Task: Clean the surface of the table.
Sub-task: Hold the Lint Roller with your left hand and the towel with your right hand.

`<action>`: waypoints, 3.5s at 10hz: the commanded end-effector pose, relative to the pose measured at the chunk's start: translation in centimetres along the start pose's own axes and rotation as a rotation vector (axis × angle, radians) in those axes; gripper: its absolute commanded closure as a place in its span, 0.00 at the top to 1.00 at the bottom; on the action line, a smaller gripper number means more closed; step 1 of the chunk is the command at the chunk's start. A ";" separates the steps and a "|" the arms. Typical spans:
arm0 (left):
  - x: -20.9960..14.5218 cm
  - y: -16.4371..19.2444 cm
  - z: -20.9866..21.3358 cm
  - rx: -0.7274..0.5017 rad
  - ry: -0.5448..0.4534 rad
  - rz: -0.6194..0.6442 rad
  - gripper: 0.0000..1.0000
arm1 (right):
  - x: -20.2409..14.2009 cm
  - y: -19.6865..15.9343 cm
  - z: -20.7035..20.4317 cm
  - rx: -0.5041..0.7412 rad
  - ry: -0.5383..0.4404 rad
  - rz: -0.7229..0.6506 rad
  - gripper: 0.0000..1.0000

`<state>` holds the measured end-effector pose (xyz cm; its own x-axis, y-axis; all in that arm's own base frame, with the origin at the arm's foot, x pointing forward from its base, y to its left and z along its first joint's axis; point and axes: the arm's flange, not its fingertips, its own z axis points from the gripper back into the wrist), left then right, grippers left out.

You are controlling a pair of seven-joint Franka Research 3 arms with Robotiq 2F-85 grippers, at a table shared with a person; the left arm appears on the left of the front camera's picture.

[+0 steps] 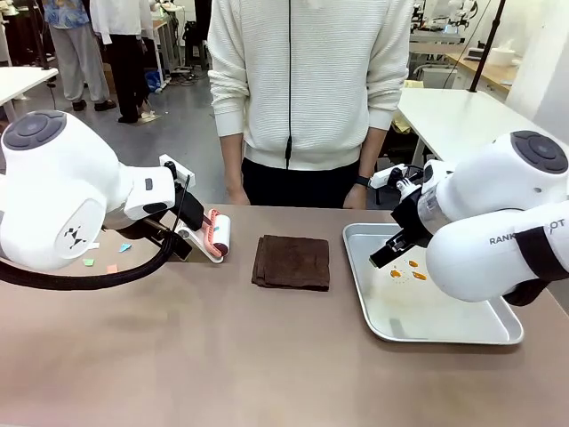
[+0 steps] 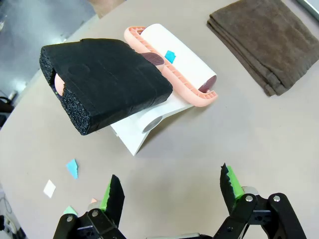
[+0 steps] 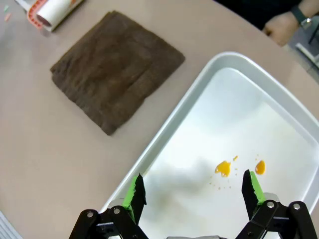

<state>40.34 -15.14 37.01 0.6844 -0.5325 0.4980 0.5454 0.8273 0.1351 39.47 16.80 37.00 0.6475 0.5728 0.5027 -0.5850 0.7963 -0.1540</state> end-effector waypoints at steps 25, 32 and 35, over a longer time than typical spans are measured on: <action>-22.1 13.5 15.6 -0.583 -0.358 1.040 1.00 | -27.3 -15.5 12.1 0.830 -0.319 -1.284 1.00; -31.3 15.5 11.4 -0.491 -0.382 0.968 1.00 | -32.9 -18.7 9.6 0.862 -0.430 -1.409 1.00; -30.7 26.0 13.5 -0.530 -0.369 0.916 1.00 | -34.7 -24.3 9.0 0.873 -0.390 -1.446 1.00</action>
<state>27.04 25.23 36.28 0.8083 0.3900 0.4410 0.0860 0.6629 -0.7438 27.18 -23.86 30.99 0.7837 -0.6211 -0.0097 0.1602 0.1870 0.9692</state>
